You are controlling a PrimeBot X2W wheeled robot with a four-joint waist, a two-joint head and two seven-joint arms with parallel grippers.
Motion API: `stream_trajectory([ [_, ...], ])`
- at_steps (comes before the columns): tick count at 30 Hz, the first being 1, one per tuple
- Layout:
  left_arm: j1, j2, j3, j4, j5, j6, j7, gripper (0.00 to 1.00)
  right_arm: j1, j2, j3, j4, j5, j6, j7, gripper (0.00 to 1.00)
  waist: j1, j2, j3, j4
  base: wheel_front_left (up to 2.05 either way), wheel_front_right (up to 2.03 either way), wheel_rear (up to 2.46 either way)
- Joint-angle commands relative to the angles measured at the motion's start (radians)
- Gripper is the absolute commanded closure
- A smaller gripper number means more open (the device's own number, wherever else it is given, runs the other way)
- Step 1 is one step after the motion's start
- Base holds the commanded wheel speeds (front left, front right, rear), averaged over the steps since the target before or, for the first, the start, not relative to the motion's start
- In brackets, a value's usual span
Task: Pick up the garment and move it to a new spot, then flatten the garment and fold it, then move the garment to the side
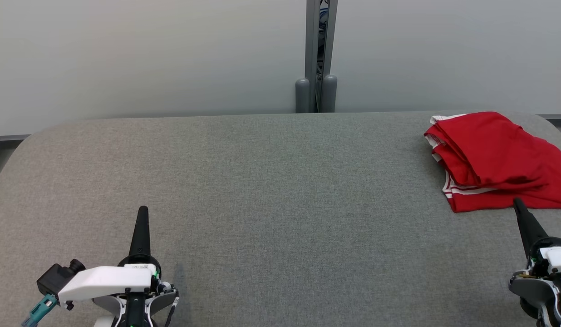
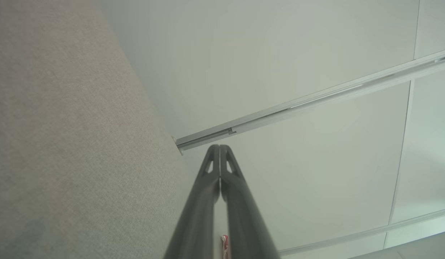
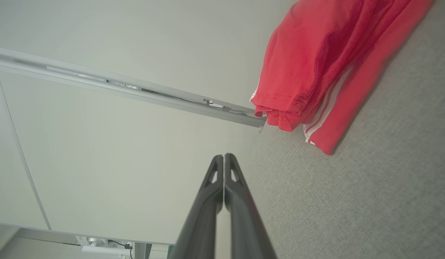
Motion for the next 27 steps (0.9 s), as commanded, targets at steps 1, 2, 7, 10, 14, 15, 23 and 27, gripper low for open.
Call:
stream_trajectory([
  [1, -0.030, 0.004, -0.001, -0.002, -0.027, -0.007, 0.000, 1.00, -0.022, -0.009, -0.009, -0.003, 0.025, 0.000, 0.011, 1.00, 0.0000, -0.0001, 0.001, 0.000, 0.00, 0.00, 0.00],
  [2, -0.032, 0.004, -0.001, -0.001, -0.034, -0.008, 0.001, 1.00, -0.023, -0.009, -0.011, -0.002, 0.033, 0.000, 0.015, 1.00, 0.0000, -0.0001, 0.002, 0.001, 0.00, 0.00, 0.00],
  [7, -0.037, 0.002, -0.005, 0.003, -0.074, -0.014, 0.004, 1.00, -0.028, -0.010, -0.019, 0.001, 0.073, 0.000, 0.029, 1.00, 0.0000, -0.0001, 0.005, 0.002, 0.00, 0.00, 0.00],
  [10, -0.044, 0.001, -0.007, 0.005, -0.099, -0.016, 0.005, 1.00, -0.032, -0.010, -0.024, 0.003, 0.096, 0.000, 0.038, 1.00, 0.0000, -0.0001, 0.007, 0.002, 0.00, 0.00, 0.00],
  [14, -0.050, 0.000, -0.010, 0.008, -0.129, -0.019, 0.006, 1.00, -0.037, -0.011, -0.031, 0.005, 0.126, 0.000, 0.050, 1.00, 0.0000, -0.0001, 0.009, 0.003, 0.00, 0.00, 0.00],
  [15, -0.052, 0.000, -0.010, 0.009, -0.137, -0.020, 0.006, 1.00, -0.038, -0.011, -0.033, 0.006, 0.133, 0.000, 0.052, 1.00, 0.0000, -0.0001, 0.010, 0.003, 0.00, 0.00, 0.00],
  [23, -0.063, -0.003, -0.015, 0.014, -0.195, -0.027, 0.010, 1.00, -0.045, -0.011, -0.046, 0.010, 0.191, 0.000, 0.073, 1.00, 0.0000, -0.0001, 0.015, 0.005, 0.00, 0.00, 0.00],
  [27, -0.068, -0.004, -0.017, 0.016, -0.218, -0.028, 0.010, 1.00, -0.049, -0.011, -0.050, 0.012, 0.211, 0.000, 0.080, 1.00, 0.0000, -0.0001, 0.017, 0.005, 0.00, 0.00, 0.00],
])
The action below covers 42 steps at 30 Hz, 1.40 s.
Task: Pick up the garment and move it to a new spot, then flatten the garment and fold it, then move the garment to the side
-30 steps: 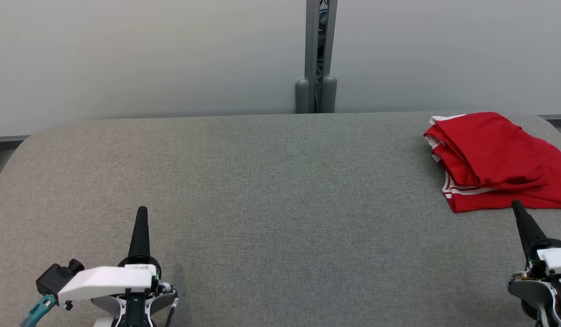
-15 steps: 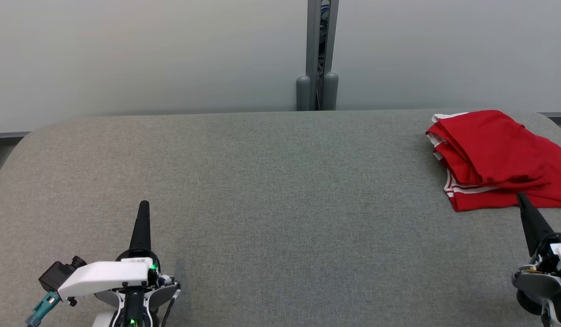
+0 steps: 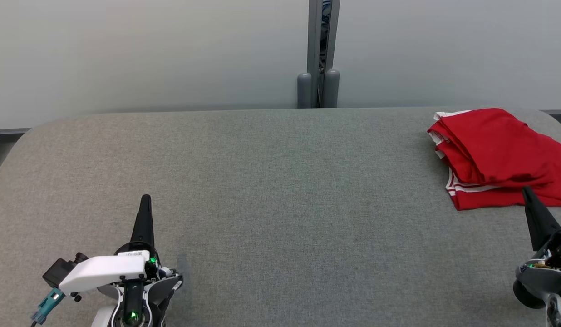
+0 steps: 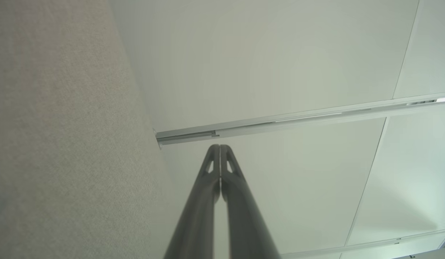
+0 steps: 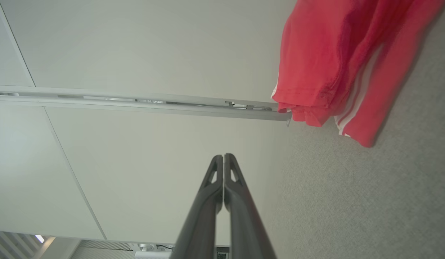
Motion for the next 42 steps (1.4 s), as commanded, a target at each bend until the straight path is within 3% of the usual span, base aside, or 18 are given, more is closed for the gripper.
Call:
stream_trajectory([
  [1, -0.023, 0.003, 0.000, 0.000, -0.016, -0.008, 0.002, 1.00, -0.013, -0.008, -0.005, 0.001, 0.017, 0.000, 0.009, 1.00, 0.0000, -0.0001, 0.001, 0.000, 0.00, 0.00, 0.00],
  [8, -0.030, 0.001, -0.004, 0.005, -0.065, -0.012, 0.005, 1.00, -0.019, -0.009, -0.016, 0.005, 0.062, 0.000, 0.026, 1.00, 0.0000, -0.0001, 0.005, 0.002, 0.00, 0.00, 0.00],
  [42, -0.030, 0.001, -0.004, 0.004, -0.061, -0.012, 0.004, 1.00, -0.017, -0.011, -0.011, 0.004, 0.061, 0.000, 0.021, 1.00, 0.0000, -0.0001, 0.005, 0.002, 0.00, 0.00, 0.00],
])
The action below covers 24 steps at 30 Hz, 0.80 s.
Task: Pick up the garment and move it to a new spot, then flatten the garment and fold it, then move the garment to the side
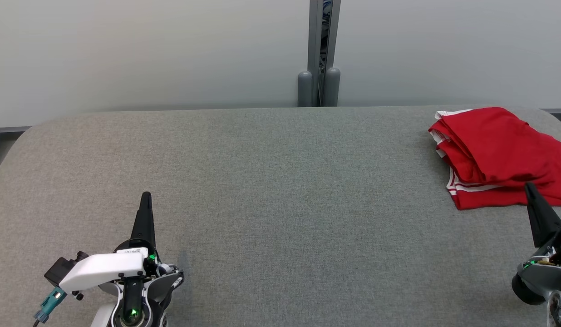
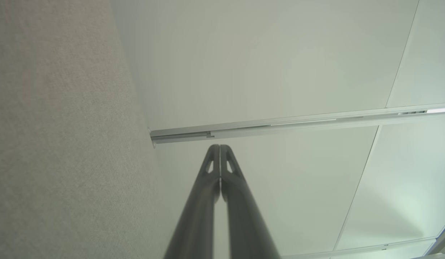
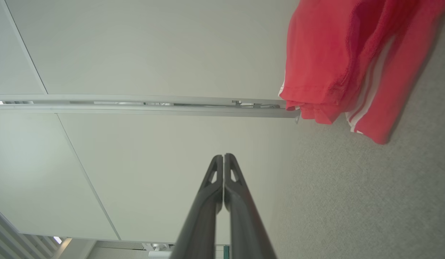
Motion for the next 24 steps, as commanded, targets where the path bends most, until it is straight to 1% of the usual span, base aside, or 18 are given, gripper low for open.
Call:
stream_trajectory([
  [1, -0.015, 0.003, 0.001, 0.001, -0.004, -0.004, 0.003, 1.00, -0.006, -0.008, -0.001, 0.000, 0.003, 0.000, 0.001, 1.00, 0.0000, 0.0000, 0.000, 0.000, 0.00, 0.00, 0.00],
  [24, -0.015, 0.003, 0.001, 0.000, -0.004, -0.004, 0.003, 1.00, -0.006, -0.009, 0.000, 0.000, 0.004, 0.000, -0.001, 1.00, 0.0000, 0.0000, 0.000, 0.000, 0.00, 0.00, 0.00],
])
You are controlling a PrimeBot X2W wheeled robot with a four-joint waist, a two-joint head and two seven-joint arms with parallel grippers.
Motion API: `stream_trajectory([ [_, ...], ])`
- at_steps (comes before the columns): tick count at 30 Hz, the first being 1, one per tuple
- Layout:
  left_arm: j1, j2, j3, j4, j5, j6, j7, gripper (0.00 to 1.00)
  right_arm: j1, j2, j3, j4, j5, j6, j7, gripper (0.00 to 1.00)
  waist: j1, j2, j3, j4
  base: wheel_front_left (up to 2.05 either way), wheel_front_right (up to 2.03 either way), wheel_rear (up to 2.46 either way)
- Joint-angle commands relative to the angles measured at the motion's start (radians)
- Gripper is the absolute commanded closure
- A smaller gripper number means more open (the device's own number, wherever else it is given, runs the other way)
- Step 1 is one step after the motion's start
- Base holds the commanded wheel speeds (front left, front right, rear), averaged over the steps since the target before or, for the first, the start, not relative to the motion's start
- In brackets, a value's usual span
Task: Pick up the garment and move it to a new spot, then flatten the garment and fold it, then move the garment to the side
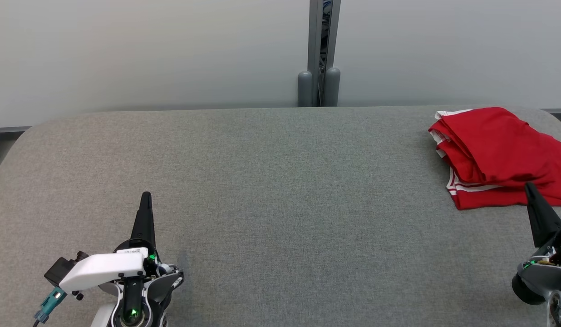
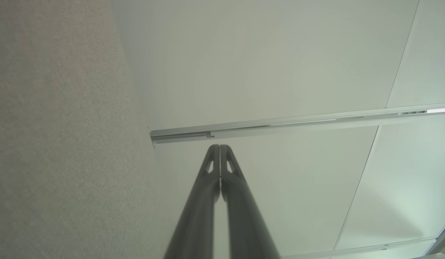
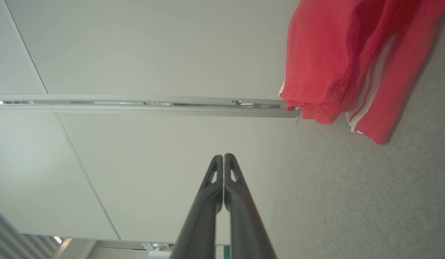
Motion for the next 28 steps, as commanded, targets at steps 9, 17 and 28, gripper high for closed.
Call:
stream_trajectory([
  [9, -0.015, 0.003, 0.001, 0.000, -0.004, -0.004, 0.003, 1.00, -0.006, -0.008, 0.000, 0.000, 0.003, 0.000, -0.001, 1.00, 0.0000, 0.0000, 0.000, 0.000, 0.00, 0.00, 0.00],
  [17, -0.015, 0.003, 0.001, 0.000, -0.004, -0.004, 0.003, 1.00, -0.006, -0.008, 0.000, 0.000, 0.003, 0.000, -0.001, 1.00, 0.0000, 0.0000, 0.000, 0.000, 0.00, 0.00, 0.00],
  [28, -0.015, 0.003, 0.001, 0.000, -0.004, -0.004, 0.003, 1.00, -0.006, -0.008, 0.000, 0.000, 0.004, 0.000, -0.001, 1.00, 0.0000, 0.0000, 0.000, 0.000, 0.00, 0.00, 0.00],
])
